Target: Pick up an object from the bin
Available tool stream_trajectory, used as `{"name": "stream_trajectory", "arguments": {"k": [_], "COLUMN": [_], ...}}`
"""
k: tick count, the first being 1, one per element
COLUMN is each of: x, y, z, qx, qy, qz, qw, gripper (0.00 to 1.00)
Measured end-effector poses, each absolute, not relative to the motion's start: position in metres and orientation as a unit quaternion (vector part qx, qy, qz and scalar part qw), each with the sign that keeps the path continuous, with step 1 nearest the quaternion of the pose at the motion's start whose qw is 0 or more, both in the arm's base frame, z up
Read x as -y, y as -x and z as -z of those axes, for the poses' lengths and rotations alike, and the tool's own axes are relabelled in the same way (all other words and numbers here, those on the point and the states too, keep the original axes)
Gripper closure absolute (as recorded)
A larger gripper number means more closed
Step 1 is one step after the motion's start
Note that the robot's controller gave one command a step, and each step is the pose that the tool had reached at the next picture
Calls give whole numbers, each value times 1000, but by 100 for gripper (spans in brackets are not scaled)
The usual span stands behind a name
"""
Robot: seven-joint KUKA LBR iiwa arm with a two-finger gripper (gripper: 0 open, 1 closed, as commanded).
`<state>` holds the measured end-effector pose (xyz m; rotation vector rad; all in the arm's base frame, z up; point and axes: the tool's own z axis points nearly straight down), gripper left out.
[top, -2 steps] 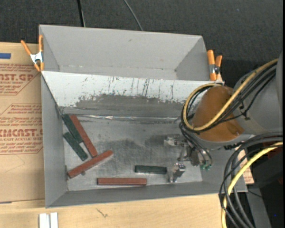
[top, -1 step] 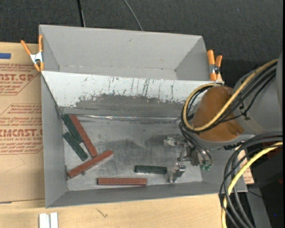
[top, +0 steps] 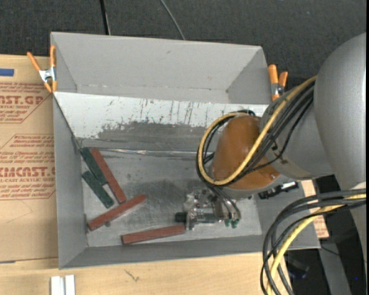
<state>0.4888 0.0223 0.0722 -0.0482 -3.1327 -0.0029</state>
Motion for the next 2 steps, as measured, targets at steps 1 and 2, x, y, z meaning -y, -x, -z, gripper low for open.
{"name": "stream_trajectory", "arguments": {"k": [1,2], "x": [-22,-39], "y": [-489,-494], "z": [-72,-248], "qx": [1000,1000], "qy": [15,-13], "qz": [1,1], "qw": [4,-3], "gripper": [100,100]}}
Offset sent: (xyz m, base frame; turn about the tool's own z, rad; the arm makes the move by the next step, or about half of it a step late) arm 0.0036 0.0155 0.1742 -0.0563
